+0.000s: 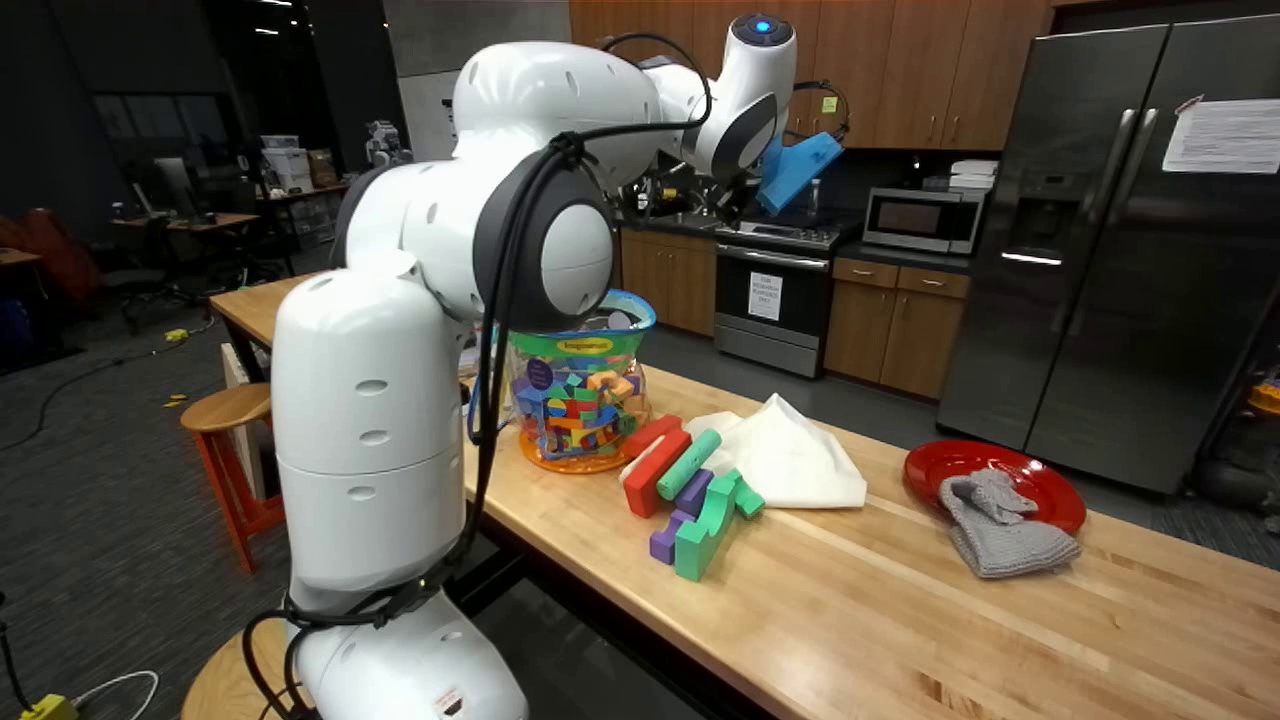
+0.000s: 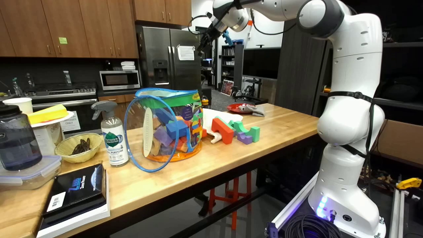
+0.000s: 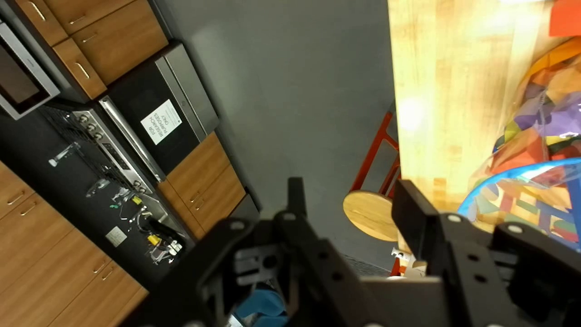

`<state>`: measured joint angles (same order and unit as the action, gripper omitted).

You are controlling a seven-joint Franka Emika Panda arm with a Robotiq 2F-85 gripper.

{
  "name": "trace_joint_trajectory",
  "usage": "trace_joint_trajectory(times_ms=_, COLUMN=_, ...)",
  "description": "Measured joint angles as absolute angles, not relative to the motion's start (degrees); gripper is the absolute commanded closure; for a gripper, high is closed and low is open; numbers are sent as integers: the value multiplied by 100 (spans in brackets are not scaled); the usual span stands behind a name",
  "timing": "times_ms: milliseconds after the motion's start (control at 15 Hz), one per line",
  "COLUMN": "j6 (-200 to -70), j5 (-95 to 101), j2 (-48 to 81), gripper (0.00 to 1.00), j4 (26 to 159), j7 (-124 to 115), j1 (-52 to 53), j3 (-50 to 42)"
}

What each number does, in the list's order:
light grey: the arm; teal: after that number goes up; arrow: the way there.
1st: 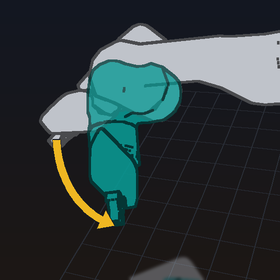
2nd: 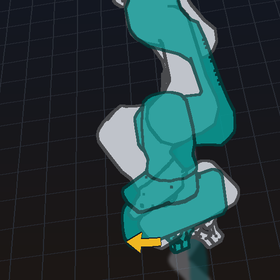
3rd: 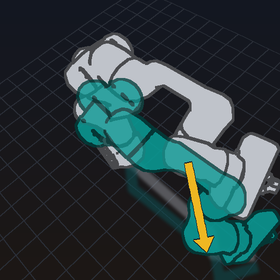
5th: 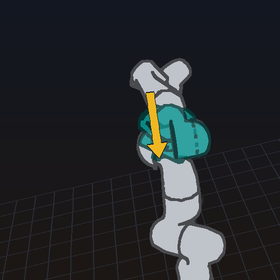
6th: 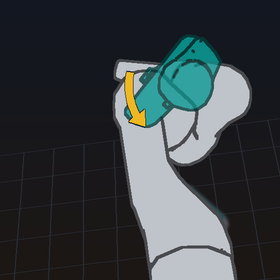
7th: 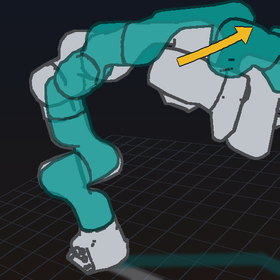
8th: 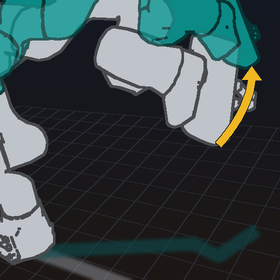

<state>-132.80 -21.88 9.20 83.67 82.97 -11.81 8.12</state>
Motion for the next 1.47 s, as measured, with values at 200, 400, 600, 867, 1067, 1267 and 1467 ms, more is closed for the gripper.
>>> trace_joint_trajectory(times_ms=200, j6=-13280, j5=-2188, j2=920, gripper=46, j4=8368, j7=8297, j1=-1181, j3=812)
trace_joint_trajectory(times_ms=400, j6=-13280, j5=-2188, j2=919, gripper=21, j4=8369, j7=8297, j1=-1181, j3=812)
trace_joint_trajectory(times_ms=600, j6=-13274, j5=-2170, j2=933, gripper=10, j4=8360, j7=8290, j1=-1172, j3=816)
trace_joint_trajectory(times_ms=867, j6=-13240, j5=-2077, j2=999, gripper=0, j4=8135, j7=8287, j1=-923, j3=693)
trace_joint_trajectory(times_ms=1067, j6=-13240, j5=-1951, j2=1095, gripper=0, j4=7892, j7=8286, j1=-786, j3=755)
trace_joint_trajectory(times_ms=1267, j6=-13218, j5=-1925, j2=1268, gripper=0, j4=7658, j7=8312, j1=-616, j3=868)
trace_joint_trajectory(times_ms=1467, j6=-13141, j5=-1927, j2=1469, gripper=0, j4=7509, j7=8425, j1=-413, j3=1062)
